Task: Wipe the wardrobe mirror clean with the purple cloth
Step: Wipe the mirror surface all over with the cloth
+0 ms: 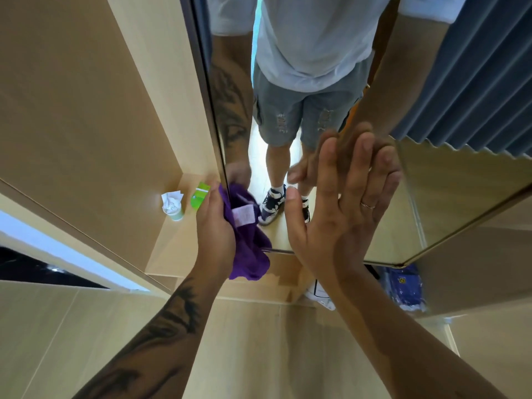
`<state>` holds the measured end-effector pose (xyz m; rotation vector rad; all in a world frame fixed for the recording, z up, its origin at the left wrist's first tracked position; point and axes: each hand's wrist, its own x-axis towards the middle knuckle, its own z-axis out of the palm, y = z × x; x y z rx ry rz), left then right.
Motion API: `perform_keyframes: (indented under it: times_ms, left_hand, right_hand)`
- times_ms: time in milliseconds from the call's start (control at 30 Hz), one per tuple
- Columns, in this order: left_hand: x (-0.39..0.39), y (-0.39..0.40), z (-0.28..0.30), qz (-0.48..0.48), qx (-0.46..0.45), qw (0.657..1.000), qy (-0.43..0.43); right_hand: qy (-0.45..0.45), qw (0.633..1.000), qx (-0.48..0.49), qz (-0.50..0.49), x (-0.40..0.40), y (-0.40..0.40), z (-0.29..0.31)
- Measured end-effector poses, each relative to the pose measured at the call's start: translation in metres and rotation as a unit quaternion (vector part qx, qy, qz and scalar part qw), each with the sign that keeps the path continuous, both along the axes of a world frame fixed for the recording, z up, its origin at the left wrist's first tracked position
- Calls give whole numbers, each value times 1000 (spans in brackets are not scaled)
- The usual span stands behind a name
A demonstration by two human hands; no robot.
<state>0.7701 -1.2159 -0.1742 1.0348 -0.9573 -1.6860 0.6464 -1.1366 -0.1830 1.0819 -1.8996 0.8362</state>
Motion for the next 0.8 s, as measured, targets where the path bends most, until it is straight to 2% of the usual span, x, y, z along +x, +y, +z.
perform_keyframes:
  times_ms: [67, 133, 233, 300, 433, 567, 700, 800]
  left_hand:
    - [4, 2, -10, -21, 17, 1000, -9]
    - [5, 3, -4, 1, 1, 1000, -23]
    - [5, 0, 15, 30, -86, 995, -27]
    - [3, -5, 31, 44, -152, 987, -18]
    - [1, -9, 36, 38, -204, 978, 14]
    - [1, -3, -5, 37, -156, 987, -17]
    - [-3, 4, -44, 30, -5, 999, -29]
    - [-5, 3, -46, 25, 39, 998, -33]
  right_hand:
    - [-2, 1000, 8, -1, 0, 3, 1]
    - [-6, 1000, 13, 1, 2, 5, 3]
    - [-43, 997, 43, 38, 13, 17, -6]
    - [-55, 990, 100, 77, 24, 31, -23]
    - [-69, 977, 186, 76, 30, 53, -62]
    - [-62, 976, 203, 40, 20, 51, -85]
    - [-52, 979, 197, 27, 15, 39, -97]
    - [-45, 979, 200, -4, 15, 33, -101]
